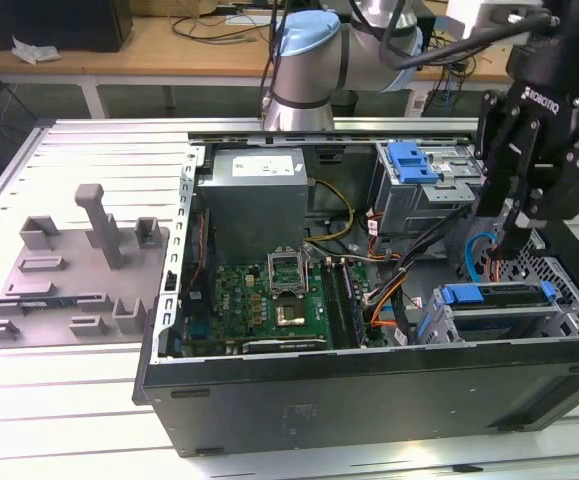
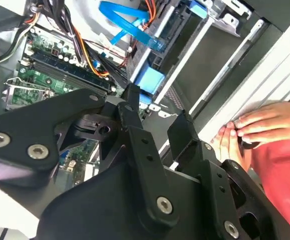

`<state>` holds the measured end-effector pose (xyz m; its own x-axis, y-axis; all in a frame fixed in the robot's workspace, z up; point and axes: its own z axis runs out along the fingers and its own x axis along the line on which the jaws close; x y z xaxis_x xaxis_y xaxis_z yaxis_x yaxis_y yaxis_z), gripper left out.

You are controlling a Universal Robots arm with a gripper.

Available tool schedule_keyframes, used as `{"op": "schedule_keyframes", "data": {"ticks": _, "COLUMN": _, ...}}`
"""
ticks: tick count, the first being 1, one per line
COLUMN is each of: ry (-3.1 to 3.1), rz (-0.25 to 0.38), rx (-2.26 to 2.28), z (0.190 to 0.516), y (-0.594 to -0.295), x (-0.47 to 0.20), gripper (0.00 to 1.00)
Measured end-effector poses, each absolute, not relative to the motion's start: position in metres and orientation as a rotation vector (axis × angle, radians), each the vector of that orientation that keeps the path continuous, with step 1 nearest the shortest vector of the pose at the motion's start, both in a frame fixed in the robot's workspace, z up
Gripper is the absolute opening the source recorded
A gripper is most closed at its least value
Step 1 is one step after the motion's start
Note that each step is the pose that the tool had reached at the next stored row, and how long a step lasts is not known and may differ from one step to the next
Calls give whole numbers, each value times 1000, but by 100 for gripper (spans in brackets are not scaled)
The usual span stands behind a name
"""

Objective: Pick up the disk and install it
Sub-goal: 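Insert the first disk wire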

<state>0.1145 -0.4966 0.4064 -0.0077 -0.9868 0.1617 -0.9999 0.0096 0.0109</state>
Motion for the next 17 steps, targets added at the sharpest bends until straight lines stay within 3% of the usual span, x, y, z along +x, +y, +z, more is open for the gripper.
{"op": "schedule_keyframes", "data": {"ticks": 7, "ry": -2082, "rz": 242, "rx": 2066, "z": 406, "y": -472, "x": 126, "gripper": 50}}
{"op": "schedule_keyframes", "data": {"ticks": 17, "ry": -2024, "rz": 208, "rx": 2025, "z": 402, "y": -458, "x": 167, "gripper": 50}}
